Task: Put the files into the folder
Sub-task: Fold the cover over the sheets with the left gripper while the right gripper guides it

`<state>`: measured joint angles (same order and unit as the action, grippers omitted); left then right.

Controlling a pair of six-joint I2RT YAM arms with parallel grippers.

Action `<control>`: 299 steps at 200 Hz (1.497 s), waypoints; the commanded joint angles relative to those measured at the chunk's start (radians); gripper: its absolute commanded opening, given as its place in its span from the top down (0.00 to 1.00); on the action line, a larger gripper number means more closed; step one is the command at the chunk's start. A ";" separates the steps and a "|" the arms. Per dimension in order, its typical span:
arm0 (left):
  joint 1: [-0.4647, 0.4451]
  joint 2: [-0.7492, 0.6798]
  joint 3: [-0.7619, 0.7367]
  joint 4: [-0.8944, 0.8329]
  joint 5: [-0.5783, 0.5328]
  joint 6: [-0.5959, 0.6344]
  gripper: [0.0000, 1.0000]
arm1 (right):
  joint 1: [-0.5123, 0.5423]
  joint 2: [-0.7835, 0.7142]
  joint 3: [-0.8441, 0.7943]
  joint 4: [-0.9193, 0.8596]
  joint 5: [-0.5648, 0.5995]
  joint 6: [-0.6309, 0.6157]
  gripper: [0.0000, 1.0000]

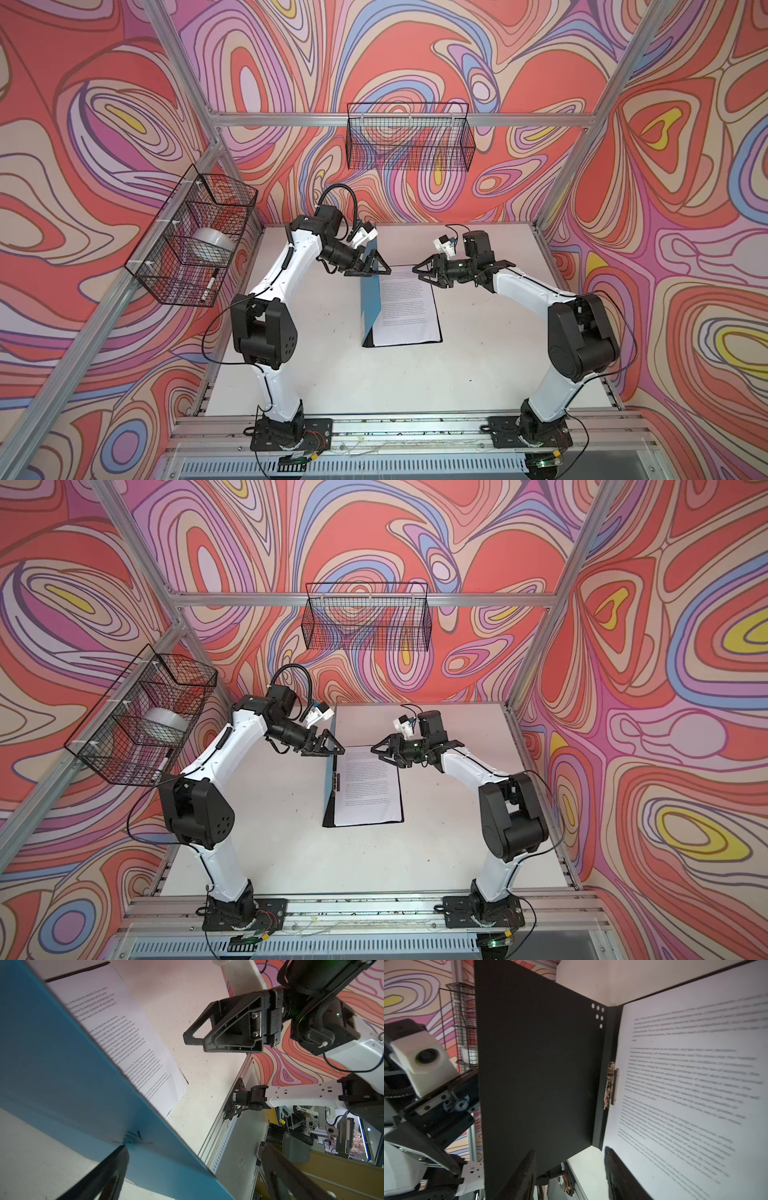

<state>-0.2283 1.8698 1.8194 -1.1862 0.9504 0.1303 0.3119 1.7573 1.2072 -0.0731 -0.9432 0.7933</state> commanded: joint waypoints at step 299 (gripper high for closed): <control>-0.037 -0.019 0.010 -0.066 -0.060 0.112 0.00 | 0.041 0.077 0.114 -0.363 0.218 -0.239 0.45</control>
<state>-0.2840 1.8862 1.8572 -1.2228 0.9035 0.2054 0.3584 1.8339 1.2819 -0.2020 -0.8841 0.7136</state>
